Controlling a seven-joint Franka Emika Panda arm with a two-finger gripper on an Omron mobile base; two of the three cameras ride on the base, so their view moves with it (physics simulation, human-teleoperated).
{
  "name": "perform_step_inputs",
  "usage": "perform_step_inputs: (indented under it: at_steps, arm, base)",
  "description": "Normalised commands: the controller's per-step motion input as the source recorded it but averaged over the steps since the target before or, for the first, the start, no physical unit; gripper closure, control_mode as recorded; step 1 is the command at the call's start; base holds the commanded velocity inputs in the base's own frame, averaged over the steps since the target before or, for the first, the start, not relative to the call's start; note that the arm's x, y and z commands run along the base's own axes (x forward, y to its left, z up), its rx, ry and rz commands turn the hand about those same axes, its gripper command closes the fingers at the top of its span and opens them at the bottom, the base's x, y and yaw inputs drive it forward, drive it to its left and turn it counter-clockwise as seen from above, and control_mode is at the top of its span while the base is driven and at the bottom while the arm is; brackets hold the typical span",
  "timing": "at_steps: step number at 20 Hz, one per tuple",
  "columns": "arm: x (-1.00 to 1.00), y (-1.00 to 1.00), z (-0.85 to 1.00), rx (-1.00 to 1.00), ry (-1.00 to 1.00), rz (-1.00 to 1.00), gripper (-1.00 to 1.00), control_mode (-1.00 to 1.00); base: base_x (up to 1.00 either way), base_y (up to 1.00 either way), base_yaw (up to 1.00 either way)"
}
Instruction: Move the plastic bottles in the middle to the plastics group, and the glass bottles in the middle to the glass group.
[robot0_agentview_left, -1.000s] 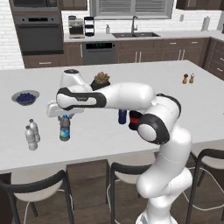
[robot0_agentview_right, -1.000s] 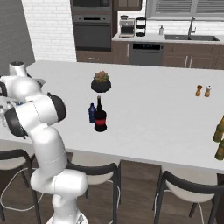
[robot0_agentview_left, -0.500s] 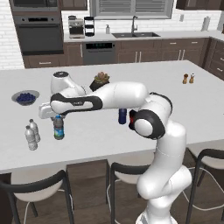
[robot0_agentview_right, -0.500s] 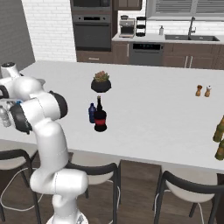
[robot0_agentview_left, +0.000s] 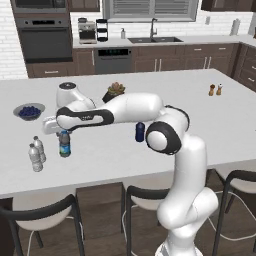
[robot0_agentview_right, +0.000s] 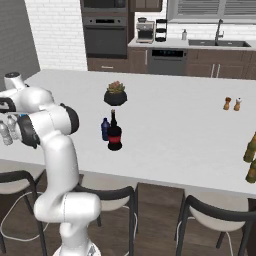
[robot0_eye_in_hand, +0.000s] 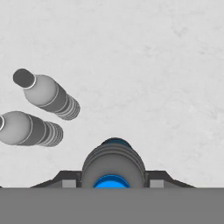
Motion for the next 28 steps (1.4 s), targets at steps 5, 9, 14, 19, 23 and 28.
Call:
perform_step_inputs:
  at_steps: [5, 9, 14, 19, 23, 28]
  arm:
    - [0.01, 0.25, -0.08, 0.0, 0.0, 0.0, 1.0, -1.0]
    - [0.0, 0.17, -0.04, 0.0, 0.0, 0.0, 1.0, -1.0]
    - [0.08, 0.04, -0.3, 0.0, 0.0, 0.0, 1.0, -1.0]
    - [0.04, 0.0, -0.6, 0.0, 0.0, 0.0, 1.0, -1.0]
    - [0.0, 0.0, -0.46, 0.0, 0.0, 0.0, 1.0, -1.0]
    - [0.02, 0.0, -0.2, 0.0, 0.0, 0.0, 1.0, -1.0]
  base:
    - [0.0, 0.0, 0.0]
    - [0.0, 0.0, 0.0]
    - [0.0, 0.0, 0.0]
    - [0.0, 0.0, 0.0]
    - [0.0, 0.0, 0.0]
    - [0.0, 0.0, 0.0]
